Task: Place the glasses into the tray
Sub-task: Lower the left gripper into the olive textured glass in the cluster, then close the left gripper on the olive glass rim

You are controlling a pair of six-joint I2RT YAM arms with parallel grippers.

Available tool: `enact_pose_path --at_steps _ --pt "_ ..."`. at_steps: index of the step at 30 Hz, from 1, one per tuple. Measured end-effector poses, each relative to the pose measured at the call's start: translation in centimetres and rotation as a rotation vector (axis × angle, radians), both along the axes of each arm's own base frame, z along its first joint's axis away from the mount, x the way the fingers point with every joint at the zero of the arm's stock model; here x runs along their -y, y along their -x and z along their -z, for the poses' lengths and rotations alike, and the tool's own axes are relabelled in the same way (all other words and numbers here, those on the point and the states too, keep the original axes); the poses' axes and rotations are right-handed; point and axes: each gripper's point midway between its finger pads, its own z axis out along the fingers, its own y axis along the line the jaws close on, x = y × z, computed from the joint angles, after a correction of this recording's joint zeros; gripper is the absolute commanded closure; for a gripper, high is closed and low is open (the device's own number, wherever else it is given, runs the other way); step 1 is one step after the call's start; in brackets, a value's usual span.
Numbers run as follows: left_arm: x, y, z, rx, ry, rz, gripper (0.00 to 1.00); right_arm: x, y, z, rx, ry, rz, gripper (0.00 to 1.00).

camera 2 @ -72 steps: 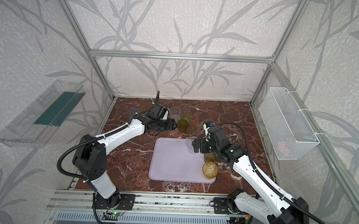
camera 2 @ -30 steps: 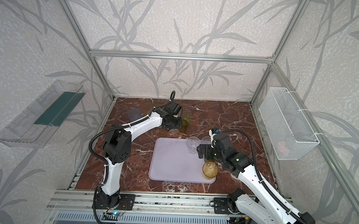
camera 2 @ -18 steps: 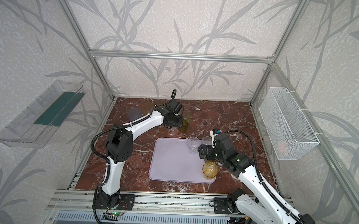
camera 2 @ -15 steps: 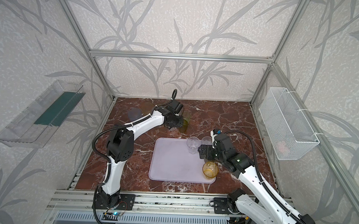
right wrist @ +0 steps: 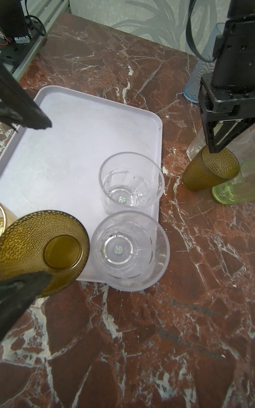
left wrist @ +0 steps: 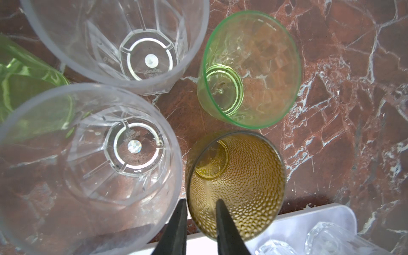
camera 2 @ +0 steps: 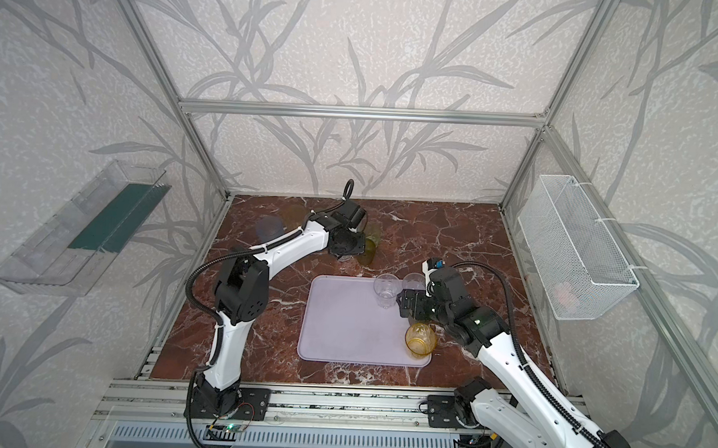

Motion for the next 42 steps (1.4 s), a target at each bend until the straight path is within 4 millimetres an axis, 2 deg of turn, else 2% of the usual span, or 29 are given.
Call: enact_pose_path --at_steps 10,18,23,42 --pt "0.15 -0.12 0.61 -0.01 -0.006 0.006 0.83 0.11 0.25 -0.58 0.012 -0.02 0.002 0.01" --pt "0.36 -0.25 0.33 -0.005 -0.008 0.018 0.87 0.06 0.52 -0.66 0.008 -0.043 0.003 0.01" --pt "0.48 -0.33 0.14 0.002 -0.009 0.023 0.94 0.03 0.69 -0.45 0.002 -0.047 0.0 0.01" --pt "0.9 -0.7 0.38 -0.001 -0.021 0.039 0.94 0.24 0.79 -0.5 0.003 -0.059 0.008 0.01"
